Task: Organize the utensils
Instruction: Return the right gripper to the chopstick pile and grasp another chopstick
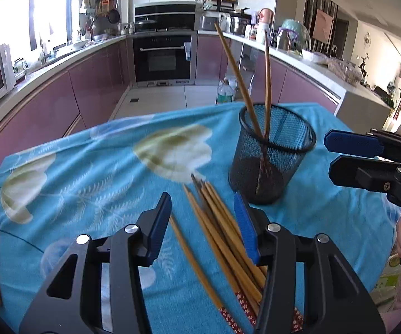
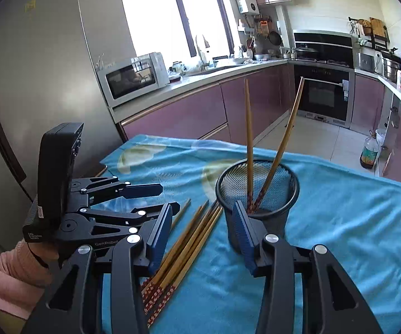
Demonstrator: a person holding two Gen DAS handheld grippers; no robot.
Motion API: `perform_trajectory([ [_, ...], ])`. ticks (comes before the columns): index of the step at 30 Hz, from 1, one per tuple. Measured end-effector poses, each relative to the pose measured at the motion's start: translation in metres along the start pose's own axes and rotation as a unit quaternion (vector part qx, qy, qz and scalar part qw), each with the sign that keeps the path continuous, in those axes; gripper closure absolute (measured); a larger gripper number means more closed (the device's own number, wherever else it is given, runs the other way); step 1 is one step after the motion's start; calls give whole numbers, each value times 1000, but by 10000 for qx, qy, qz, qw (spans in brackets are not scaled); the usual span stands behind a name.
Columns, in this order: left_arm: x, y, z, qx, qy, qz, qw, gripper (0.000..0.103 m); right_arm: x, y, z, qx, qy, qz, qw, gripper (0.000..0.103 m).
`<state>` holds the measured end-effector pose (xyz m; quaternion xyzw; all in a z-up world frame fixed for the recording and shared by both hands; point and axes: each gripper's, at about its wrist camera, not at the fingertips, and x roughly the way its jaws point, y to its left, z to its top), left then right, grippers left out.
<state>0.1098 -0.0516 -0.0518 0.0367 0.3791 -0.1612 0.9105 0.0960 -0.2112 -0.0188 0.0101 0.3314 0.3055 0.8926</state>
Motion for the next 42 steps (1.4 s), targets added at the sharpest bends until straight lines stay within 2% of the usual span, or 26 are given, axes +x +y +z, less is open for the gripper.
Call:
perform_trajectory([
  [3, 14, -1, -24, -40, 260, -51, 9996, 57, 18, 2, -15, 166, 279, 87, 9994, 60],
  [5, 18, -1, -34, -18, 322, 75, 9995, 57, 31, 1, -25, 306, 502, 86, 9982, 60],
  [12, 21, 8, -49, -148, 519, 76, 9985, 58, 58, 2, -53, 537, 940, 80, 9941, 64],
  [21, 27, 11, -53, -173, 682, 54, 9975, 61, 76, 10, -57, 496, 1143, -162, 9921, 74],
  [30, 29, 17, -53, -150, 746, 128, 9970, 73, 78, 16, -56, 248, 1237, -472, 9909, 75],
  [34, 29, 19, -53, -189, 790, 88, 9967, 74, 75, 15, -56, 121, 1278, -719, 9891, 77],
  [42, 39, 18, -46, -140, 796, 146, 9966, 74, 88, 19, -53, -36, 1339, -937, 9865, 78],
])
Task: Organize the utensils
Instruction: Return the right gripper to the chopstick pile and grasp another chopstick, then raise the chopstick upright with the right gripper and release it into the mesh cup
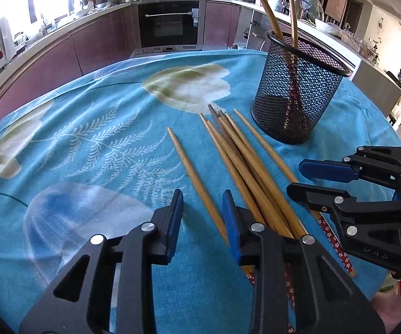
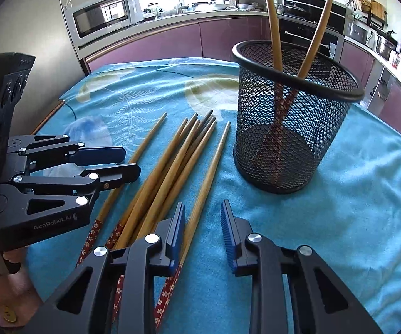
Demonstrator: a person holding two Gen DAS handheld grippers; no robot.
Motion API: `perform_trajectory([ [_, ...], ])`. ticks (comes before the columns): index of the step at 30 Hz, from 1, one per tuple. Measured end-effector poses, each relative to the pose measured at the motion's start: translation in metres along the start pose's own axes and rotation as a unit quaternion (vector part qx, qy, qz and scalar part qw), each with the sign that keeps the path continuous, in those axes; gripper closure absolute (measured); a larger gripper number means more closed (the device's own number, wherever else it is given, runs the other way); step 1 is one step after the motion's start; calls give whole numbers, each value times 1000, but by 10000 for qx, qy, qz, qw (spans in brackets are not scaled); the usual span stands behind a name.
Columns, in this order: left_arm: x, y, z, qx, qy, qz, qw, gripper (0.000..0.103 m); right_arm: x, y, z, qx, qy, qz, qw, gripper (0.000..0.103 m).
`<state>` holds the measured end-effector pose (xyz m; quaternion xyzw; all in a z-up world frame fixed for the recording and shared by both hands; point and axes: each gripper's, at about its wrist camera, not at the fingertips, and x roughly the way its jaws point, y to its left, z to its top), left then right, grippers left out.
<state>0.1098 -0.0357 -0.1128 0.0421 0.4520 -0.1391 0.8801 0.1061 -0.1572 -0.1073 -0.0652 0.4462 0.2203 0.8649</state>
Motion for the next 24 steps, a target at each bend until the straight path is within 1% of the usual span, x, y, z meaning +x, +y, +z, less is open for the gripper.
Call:
perform_trajectory([
  [2, 2, -1, 2, 19, -5, 45, 10000, 76, 2, 0, 1, -2, -26, -24, 10000, 80],
  [5, 3, -1, 4, -44, -8, 93, 9999, 85, 4, -1, 3, 51, -56, -44, 10000, 87],
  [6, 3, 0, 4, -84, -6, 72, 9999, 88, 3, -3, 3, 107, -52, -21, 9999, 93],
  [9, 3, 1, 5, -185, -27, 70, 9998, 92, 2, -12, 3, 332, -37, 173, 9993, 97],
  [11, 3, 2, 4, -269, -44, 63, 9996, 95, 1, -16, 2, 410, -46, 245, 9988, 97],
  [18, 2, 3, 2, -388, -60, 55, 9992, 95, -7, -21, -2, 523, -102, 395, 9978, 98],
  [24, -12, 6, 1, -431, -173, -72, 9989, 95, -22, -23, -3, 521, -289, 735, 9955, 98],
])
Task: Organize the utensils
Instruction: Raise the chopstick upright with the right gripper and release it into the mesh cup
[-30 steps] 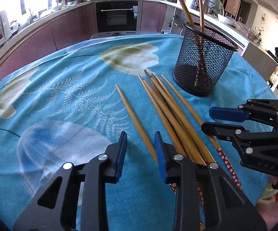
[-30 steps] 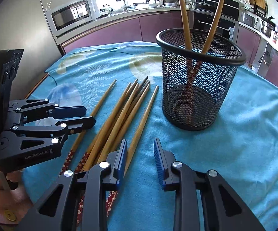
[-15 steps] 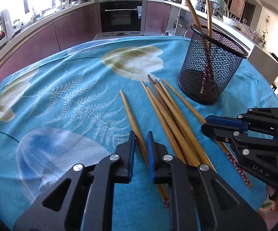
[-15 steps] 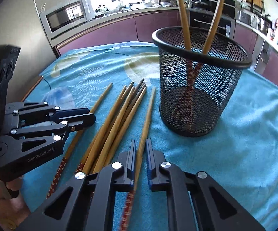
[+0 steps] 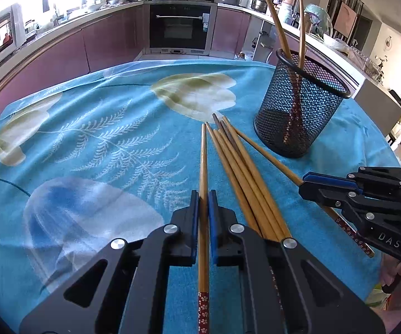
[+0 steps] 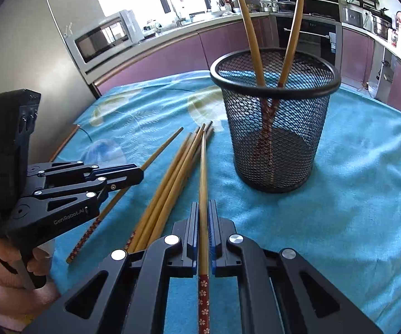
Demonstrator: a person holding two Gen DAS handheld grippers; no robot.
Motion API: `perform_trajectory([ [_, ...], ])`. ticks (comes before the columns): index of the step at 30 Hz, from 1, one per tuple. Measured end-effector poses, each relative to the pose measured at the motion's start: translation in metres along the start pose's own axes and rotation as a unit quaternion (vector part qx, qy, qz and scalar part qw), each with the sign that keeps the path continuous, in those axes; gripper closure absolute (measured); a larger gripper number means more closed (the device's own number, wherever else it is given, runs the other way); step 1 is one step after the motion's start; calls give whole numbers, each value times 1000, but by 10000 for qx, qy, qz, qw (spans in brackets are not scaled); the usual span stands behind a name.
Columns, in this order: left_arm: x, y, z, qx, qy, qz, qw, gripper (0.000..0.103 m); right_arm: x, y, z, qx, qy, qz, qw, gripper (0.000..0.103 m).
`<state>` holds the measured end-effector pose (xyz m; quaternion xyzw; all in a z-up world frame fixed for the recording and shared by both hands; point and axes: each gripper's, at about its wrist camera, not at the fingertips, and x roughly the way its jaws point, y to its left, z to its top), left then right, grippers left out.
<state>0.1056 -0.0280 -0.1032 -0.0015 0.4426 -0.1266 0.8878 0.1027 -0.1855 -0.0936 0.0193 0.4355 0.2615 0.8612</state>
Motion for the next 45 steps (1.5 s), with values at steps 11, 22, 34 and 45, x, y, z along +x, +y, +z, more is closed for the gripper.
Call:
perform_trajectory([
  [11, -35, 3, 7, -107, -307, -467, 9984, 95, -20, 0, 0, 42, -160, 320, 9994, 98],
  [22, -63, -1, 14, -119, -641, -876, 9940, 96, -41, -1, 4, 42, -545, 625, 9965, 98],
  [34, -124, -4, 26, -11, -1299, -1293, 9831, 96, -75, -7, 18, 75, -1129, 780, 9905, 97],
  [45, -150, -12, 64, 3, -1862, -1533, 9705, 96, -111, -17, 45, -20, -1724, 578, 9833, 97],
])
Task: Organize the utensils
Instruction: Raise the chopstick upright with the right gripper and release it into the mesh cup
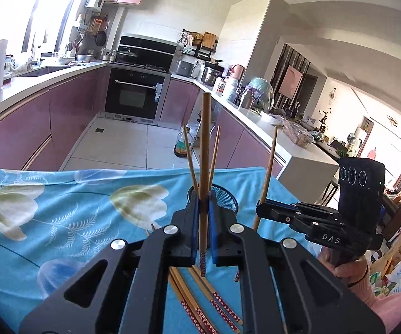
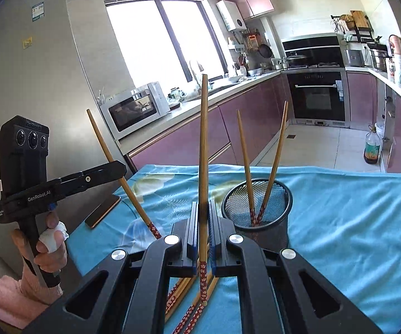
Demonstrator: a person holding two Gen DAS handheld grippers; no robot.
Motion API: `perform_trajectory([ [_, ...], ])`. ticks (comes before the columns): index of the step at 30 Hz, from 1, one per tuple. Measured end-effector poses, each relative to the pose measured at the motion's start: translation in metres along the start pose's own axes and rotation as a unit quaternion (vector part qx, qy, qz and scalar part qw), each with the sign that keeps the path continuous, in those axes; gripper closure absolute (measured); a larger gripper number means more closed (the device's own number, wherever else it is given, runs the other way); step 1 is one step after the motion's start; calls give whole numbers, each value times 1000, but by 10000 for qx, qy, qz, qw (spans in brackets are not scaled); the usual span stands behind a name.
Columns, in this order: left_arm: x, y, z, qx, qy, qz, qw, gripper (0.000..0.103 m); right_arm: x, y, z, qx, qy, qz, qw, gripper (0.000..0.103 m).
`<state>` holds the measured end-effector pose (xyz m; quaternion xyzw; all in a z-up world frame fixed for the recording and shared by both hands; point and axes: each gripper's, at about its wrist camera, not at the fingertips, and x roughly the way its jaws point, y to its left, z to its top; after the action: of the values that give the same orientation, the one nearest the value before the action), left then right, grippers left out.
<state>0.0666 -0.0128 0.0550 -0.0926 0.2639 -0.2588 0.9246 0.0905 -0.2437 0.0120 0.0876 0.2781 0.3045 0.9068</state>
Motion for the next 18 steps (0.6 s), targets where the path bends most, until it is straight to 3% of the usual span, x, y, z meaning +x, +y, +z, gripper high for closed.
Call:
perform_trajectory([
  [14, 25, -26, 62, 437, -510, 65, 9977, 96, -13, -13, 54, -257, -665, -368, 9968, 97],
  [18, 40, -31, 70, 569, -474, 145, 9972, 96, -8, -16, 60, -300, -684, -501, 9959, 98],
])
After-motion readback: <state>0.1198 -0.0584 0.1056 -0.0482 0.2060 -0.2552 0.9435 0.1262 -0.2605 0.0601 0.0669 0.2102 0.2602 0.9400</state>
